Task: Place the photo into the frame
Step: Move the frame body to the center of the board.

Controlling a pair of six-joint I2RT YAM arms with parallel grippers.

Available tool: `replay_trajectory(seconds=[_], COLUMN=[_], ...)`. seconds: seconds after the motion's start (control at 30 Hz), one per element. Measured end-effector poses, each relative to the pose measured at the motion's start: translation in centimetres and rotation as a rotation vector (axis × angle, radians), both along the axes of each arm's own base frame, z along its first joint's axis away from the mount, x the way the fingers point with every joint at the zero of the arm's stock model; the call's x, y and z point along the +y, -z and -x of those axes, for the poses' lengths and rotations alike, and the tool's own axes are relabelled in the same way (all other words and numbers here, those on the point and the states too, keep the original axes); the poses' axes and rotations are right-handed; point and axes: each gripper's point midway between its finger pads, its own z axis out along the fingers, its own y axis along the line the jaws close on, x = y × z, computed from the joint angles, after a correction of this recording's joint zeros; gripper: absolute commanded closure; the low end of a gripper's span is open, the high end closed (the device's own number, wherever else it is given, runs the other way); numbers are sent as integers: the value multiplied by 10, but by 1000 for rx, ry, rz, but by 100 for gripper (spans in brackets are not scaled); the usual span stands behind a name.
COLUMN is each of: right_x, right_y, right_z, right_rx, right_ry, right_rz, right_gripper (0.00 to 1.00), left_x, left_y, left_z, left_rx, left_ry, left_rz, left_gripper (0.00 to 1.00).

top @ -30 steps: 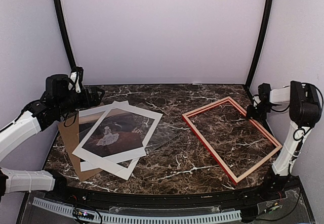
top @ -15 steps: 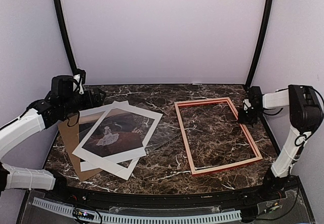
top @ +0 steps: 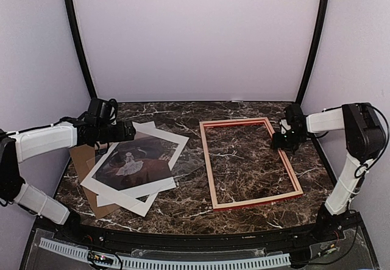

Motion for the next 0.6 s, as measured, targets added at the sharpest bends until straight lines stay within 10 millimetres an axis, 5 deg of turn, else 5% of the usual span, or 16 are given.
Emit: replay_trajectory(seconds=[0.17,0.27,0.43,0.6], right_x=[-4,24,125,239], right_y=[-17,-46,-70,-66], right_z=[6,7,28,82], right_rx=[-17,-91,-158,-120], right_ry=[16,-35,-244,-475], right_rz=[51,35,-89,-230], right_gripper=[22,21,21,21], left_x=[12,24,26,14], left_y=[8,12,26,32], left_z=[-2,-9,-33,-61], left_rx=[26,43,101,149], left_ry=[-34,-62,-56,-8], left_rz=[-12,-1,36,48], left_gripper=[1,1,1,1])
